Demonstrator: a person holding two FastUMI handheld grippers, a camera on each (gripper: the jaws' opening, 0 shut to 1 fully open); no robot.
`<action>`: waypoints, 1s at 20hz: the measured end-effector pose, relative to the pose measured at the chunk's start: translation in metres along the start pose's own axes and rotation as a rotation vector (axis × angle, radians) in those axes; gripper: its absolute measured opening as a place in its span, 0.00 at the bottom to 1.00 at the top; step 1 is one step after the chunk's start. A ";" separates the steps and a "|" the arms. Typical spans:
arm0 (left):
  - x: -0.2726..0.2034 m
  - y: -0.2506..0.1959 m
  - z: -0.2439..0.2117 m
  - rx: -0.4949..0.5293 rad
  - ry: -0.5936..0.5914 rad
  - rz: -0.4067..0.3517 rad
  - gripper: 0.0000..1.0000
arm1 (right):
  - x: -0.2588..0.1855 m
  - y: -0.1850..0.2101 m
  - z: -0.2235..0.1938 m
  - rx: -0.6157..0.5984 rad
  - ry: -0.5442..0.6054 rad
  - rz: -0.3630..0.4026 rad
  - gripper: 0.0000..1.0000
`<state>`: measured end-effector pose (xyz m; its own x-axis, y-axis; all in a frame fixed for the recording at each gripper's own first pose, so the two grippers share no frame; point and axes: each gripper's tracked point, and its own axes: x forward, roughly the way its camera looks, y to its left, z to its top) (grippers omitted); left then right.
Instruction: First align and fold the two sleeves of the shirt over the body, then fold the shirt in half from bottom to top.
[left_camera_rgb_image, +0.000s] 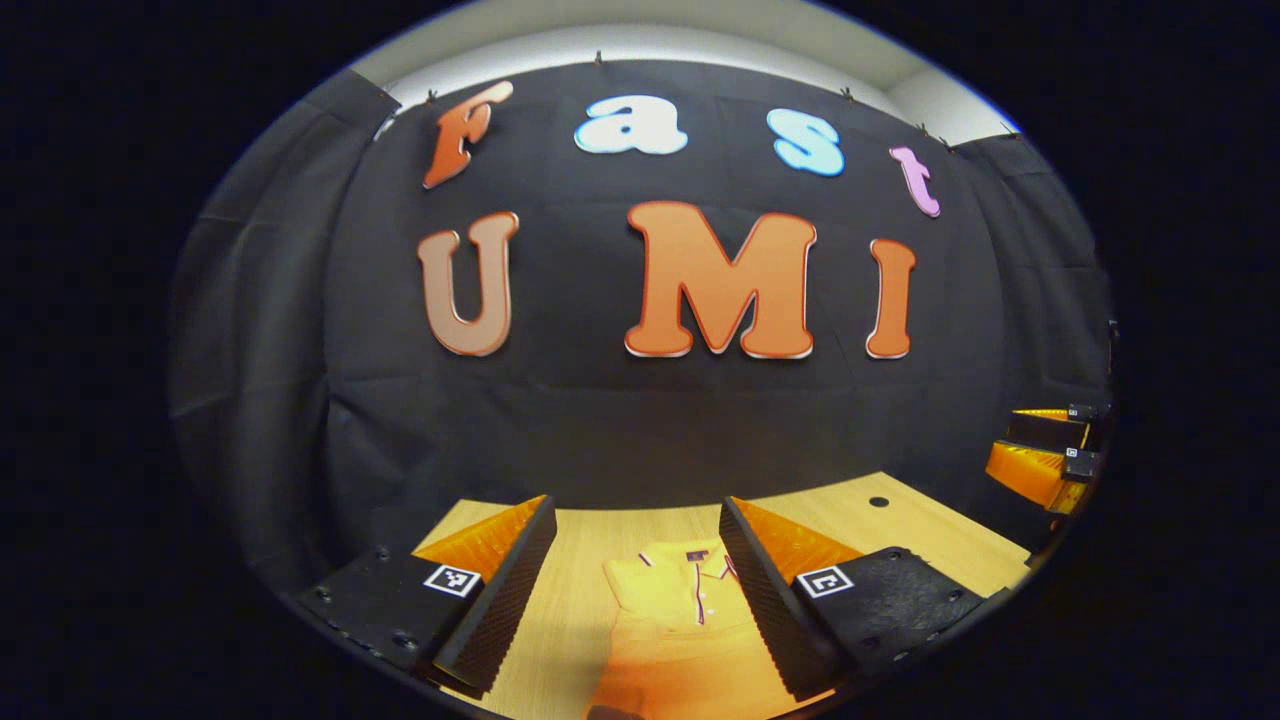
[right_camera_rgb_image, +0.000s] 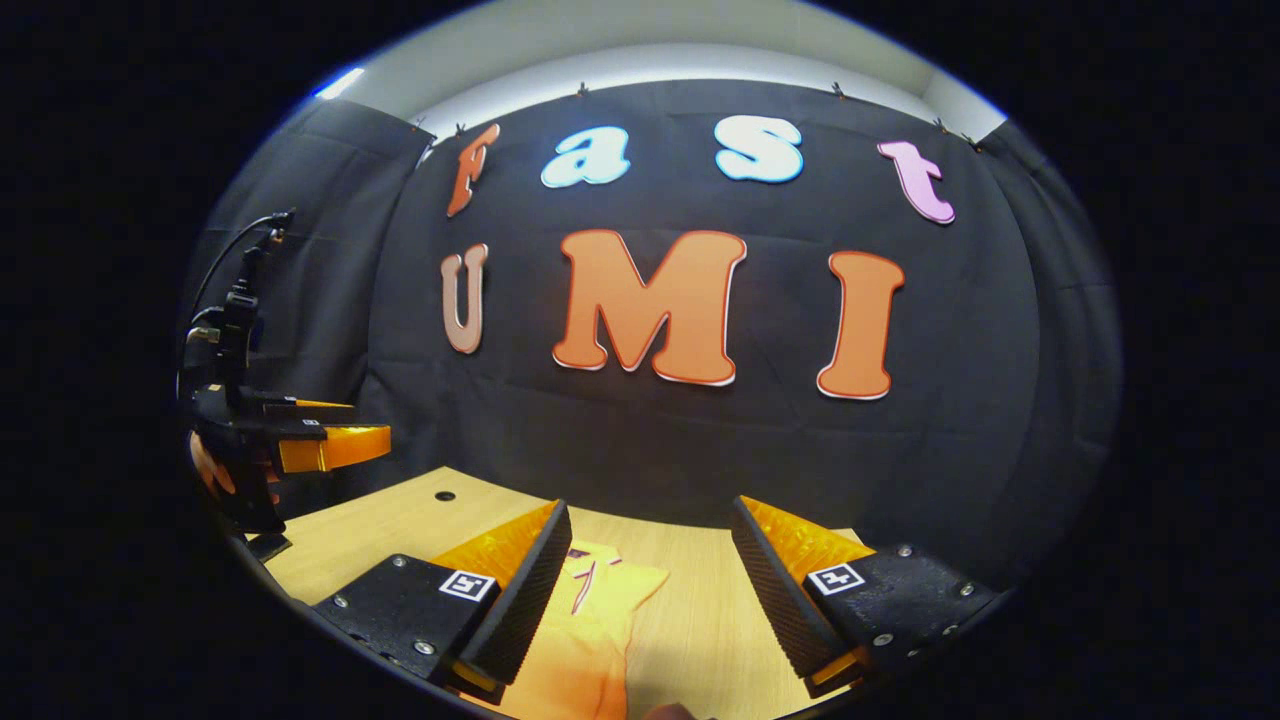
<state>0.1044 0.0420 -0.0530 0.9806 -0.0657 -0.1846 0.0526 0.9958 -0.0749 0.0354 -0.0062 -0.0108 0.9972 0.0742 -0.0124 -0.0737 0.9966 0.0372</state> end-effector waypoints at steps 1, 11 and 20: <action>-0.021 -0.001 -0.004 0.000 -0.028 0.014 0.99 | -0.006 0.006 -0.001 0.003 -0.015 0.007 0.97; -0.108 0.041 -0.116 -0.005 0.153 0.008 0.99 | -0.083 0.029 -0.131 0.037 0.359 -0.050 0.98; -0.169 0.049 -0.261 0.007 0.635 -0.071 0.99 | -0.156 0.045 -0.249 0.144 0.738 -0.070 0.99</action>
<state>-0.1080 0.0854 -0.2816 0.6720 -0.1543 -0.7243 0.1163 0.9879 -0.1025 -0.1271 0.0359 -0.2558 0.7264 0.0663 -0.6841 0.0425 0.9891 0.1411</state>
